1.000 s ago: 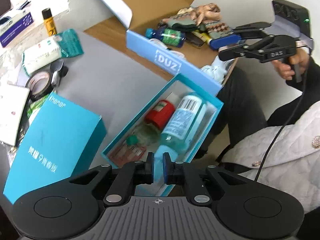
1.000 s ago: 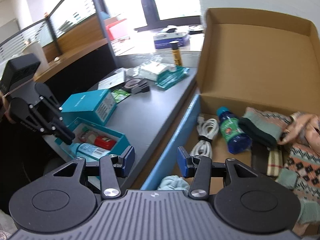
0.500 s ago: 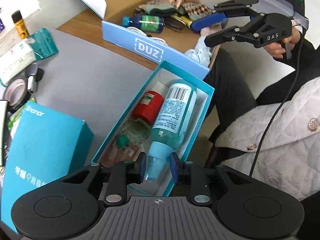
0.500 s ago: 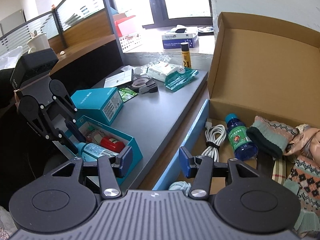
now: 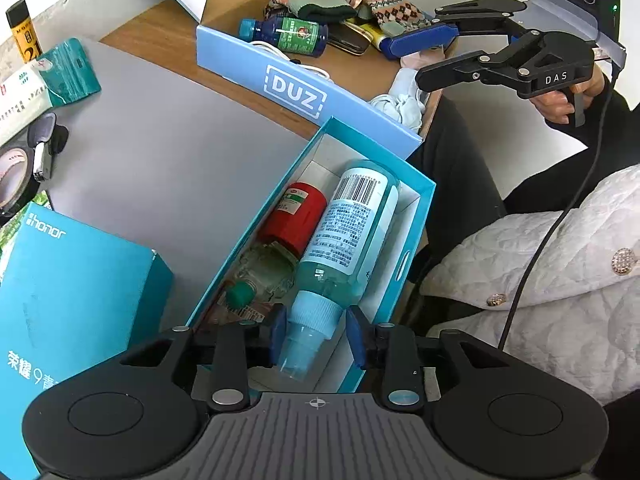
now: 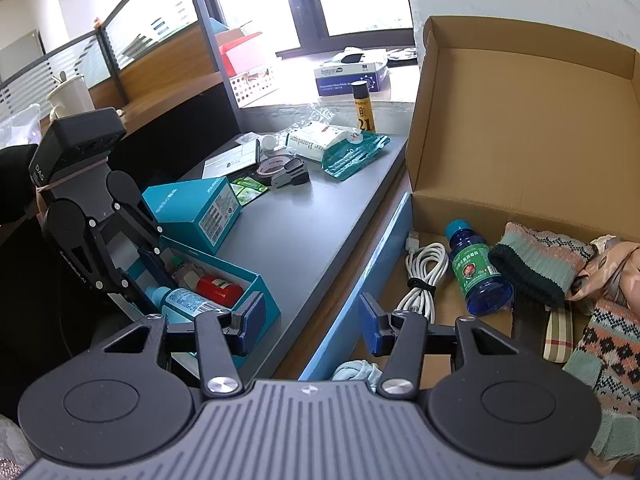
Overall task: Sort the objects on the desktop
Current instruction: 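Lower the right gripper onto the light blue spray bottle in the teal box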
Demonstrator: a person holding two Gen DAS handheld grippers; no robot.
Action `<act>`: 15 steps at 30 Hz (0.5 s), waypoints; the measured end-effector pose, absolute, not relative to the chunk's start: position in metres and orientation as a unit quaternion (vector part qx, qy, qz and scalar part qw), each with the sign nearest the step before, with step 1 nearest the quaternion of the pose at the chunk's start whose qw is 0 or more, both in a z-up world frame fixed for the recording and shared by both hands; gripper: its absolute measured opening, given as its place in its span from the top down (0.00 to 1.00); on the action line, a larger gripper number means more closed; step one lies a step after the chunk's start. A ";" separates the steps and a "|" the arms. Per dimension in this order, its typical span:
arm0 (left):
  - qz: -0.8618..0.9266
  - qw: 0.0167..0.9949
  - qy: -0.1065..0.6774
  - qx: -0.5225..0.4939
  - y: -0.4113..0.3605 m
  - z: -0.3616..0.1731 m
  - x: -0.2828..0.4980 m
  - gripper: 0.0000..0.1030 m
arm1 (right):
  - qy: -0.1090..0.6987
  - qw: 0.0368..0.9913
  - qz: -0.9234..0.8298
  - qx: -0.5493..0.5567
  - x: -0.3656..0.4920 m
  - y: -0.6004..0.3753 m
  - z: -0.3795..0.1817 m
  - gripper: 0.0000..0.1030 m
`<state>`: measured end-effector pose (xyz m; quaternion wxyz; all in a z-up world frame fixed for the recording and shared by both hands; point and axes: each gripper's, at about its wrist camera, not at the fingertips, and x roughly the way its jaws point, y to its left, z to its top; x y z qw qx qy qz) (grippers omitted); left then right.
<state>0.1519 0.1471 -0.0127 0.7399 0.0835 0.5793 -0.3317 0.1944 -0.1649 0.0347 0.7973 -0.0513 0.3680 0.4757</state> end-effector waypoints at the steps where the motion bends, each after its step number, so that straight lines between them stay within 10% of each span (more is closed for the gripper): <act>1: -0.334 0.738 0.581 0.082 0.147 -0.013 0.153 0.64 | 0.368 0.797 0.476 -0.050 0.195 -0.165 0.034 0.45; 15: -0.337 0.758 0.543 0.132 0.140 0.002 0.136 0.69 | 0.354 0.783 0.508 -0.060 0.188 -0.162 0.033 0.45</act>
